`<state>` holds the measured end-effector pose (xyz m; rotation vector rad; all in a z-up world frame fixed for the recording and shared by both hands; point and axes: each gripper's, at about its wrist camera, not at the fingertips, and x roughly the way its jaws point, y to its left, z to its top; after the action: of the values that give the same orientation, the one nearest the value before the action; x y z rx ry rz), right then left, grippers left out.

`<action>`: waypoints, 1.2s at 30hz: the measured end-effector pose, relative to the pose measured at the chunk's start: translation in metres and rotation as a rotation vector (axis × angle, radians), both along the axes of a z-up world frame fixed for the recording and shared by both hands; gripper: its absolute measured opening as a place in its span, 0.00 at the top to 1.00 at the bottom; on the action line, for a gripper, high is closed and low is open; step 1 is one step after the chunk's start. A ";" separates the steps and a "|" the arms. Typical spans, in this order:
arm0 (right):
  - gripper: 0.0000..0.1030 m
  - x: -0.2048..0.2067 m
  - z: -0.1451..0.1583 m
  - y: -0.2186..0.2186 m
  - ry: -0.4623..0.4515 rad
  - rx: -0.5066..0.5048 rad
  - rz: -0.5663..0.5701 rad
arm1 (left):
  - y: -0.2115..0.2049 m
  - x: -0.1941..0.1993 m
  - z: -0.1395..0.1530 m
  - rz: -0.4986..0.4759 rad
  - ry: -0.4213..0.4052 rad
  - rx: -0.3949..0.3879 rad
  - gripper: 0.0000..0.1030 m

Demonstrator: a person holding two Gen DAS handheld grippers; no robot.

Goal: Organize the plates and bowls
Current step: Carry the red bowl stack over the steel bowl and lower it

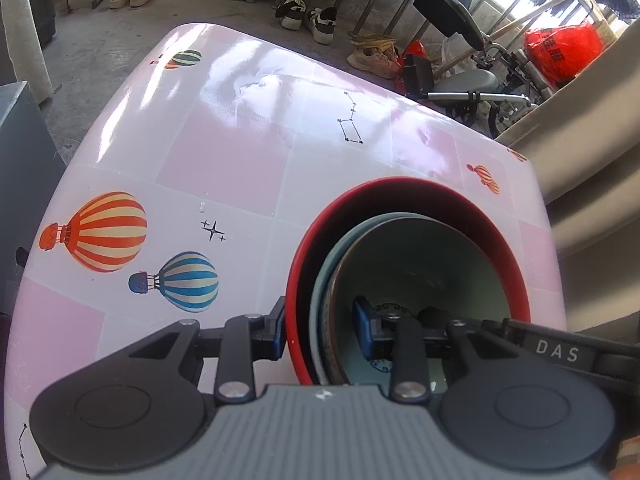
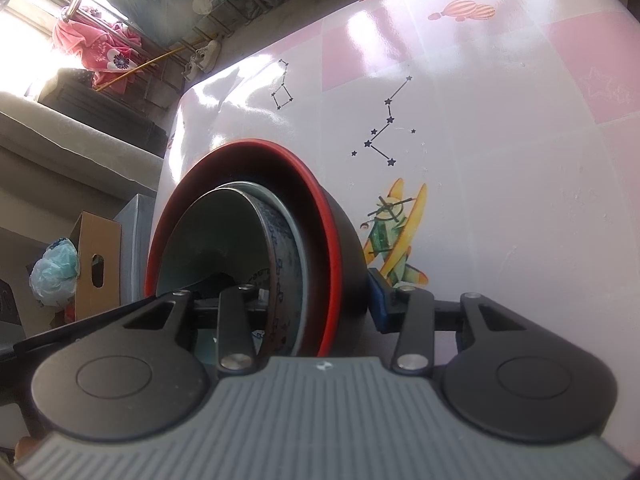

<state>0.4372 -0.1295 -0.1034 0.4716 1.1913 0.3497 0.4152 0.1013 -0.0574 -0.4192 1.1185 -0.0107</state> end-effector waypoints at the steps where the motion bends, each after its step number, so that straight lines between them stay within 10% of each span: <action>1: 0.61 0.001 0.001 0.000 0.000 -0.001 0.001 | 0.000 0.000 0.002 0.002 0.000 -0.001 0.68; 21: 0.61 -0.062 0.082 -0.018 -0.062 0.022 0.028 | -0.007 -0.075 0.080 -0.012 -0.058 -0.015 0.68; 36: 0.61 -0.166 0.041 -0.042 0.031 0.004 0.015 | -0.033 -0.151 0.024 -0.057 0.063 0.002 0.68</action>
<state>0.2709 -0.1716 -0.0628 0.4738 1.2252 0.3585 0.2640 0.0679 -0.0338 -0.3887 1.1926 -0.0465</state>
